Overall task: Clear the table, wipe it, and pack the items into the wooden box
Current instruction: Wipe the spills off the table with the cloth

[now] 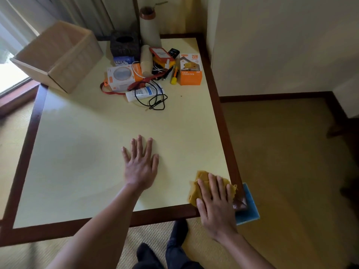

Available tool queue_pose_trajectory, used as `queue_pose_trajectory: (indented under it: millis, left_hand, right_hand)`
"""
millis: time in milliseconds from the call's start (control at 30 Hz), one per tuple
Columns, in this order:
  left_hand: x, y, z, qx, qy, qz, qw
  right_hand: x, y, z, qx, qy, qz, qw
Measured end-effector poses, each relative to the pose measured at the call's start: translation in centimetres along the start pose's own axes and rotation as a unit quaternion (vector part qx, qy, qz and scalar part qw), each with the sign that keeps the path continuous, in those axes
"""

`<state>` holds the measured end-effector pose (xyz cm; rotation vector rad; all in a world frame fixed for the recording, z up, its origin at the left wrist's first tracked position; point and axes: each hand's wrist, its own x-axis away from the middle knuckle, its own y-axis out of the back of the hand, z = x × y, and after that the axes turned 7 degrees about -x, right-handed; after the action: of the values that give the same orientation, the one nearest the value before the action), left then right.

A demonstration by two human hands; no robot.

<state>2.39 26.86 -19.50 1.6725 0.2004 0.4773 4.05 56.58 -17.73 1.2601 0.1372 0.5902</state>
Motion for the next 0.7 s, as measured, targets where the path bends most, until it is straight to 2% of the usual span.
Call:
queue_pose_trajectory:
  millis: [100,200,333,433,533,700]
  left_hand:
    - [0.0,0.2,0.0,0.004,-0.002,0.002,1.000]
    - [-0.1,0.0,0.0,0.000,-0.001,0.000,1.000]
    - [-0.1,-0.1,-0.1,-0.002,0.001,-0.010,1.000]
    - [-0.1,-0.1,0.0,-0.002,-0.002,-0.017,1.000]
    - [0.0,-0.2,0.1,0.002,-0.002,-0.019,1.000]
    - [0.0,0.3,0.0,0.006,-0.003,-0.007,1.000]
  right_hand:
    - [-2.1,1.0,-1.2,0.000,-0.012,0.001,1.000]
    - [-7.9,2.7,-2.5,0.016,-0.048,-0.013,0.999]
    - [-17.1,4.8,-4.3,0.013,-0.044,-0.011,0.999]
    - [-20.5,5.2,-4.5,0.023,-0.033,0.002,0.999]
    - [-18.5,4.6,-4.1,0.024,-0.015,-0.006,1.000]
    - [-8.8,2.7,-2.7,0.000,0.009,-0.015,1.000]
